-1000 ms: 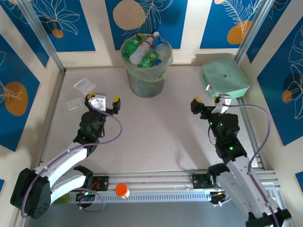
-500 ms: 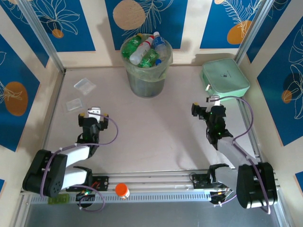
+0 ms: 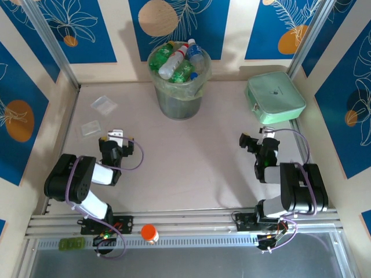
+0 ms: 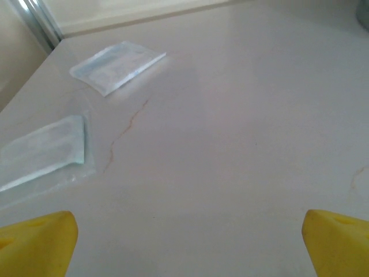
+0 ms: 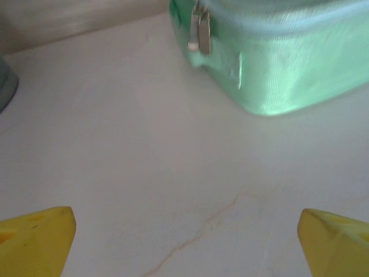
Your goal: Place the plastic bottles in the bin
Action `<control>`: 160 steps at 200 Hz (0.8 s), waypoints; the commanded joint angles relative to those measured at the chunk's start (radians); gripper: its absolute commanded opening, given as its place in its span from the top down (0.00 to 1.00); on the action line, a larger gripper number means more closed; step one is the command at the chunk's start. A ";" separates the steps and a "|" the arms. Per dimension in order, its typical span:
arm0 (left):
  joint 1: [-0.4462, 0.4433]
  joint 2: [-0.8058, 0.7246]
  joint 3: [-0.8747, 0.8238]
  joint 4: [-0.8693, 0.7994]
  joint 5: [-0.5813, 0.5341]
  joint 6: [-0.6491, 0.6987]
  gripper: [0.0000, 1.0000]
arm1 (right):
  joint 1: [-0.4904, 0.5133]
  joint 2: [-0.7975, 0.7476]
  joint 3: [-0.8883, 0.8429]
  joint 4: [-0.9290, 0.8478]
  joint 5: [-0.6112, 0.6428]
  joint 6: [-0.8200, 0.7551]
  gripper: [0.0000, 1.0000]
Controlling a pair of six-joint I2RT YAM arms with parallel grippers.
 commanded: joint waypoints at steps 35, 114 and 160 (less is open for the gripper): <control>0.024 -0.011 0.093 -0.072 0.082 -0.021 0.01 | 0.061 0.069 0.171 -0.086 -0.118 -0.101 0.01; 0.053 -0.010 0.114 -0.115 0.218 -0.011 0.01 | 0.036 0.067 0.147 -0.045 -0.350 -0.164 0.01; 0.063 -0.009 0.114 -0.117 0.231 -0.018 0.01 | 0.060 0.071 0.179 -0.098 -0.150 -0.114 0.01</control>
